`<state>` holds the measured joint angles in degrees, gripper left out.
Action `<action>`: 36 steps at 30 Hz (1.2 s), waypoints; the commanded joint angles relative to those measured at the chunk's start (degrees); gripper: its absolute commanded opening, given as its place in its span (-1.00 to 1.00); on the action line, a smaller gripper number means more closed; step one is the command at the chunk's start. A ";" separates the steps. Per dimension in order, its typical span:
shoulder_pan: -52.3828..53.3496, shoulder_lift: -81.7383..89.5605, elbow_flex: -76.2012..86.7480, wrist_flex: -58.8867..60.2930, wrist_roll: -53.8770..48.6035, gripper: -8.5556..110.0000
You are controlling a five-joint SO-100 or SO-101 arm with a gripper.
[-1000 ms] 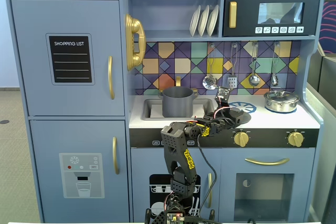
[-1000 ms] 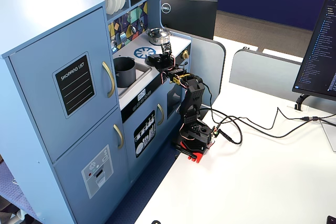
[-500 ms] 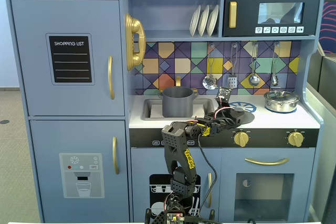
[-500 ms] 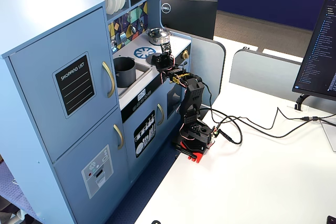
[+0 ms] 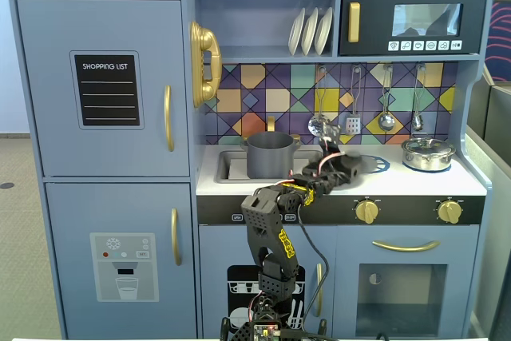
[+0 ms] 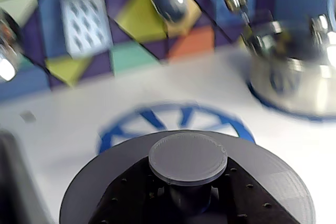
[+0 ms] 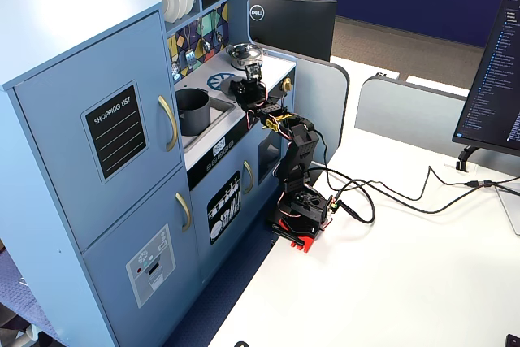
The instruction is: Pick up the lid from the counter and put it on the gray recipient
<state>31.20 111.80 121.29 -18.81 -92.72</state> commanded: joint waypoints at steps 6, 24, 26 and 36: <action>-7.73 11.25 -13.97 10.99 0.62 -0.86; -27.25 18.02 -12.39 20.92 -1.76 -0.86; -28.21 17.75 -11.78 20.74 -1.85 -0.86; -30.50 15.29 -9.58 18.81 -1.49 -0.86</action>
<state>1.41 126.65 112.68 2.29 -93.96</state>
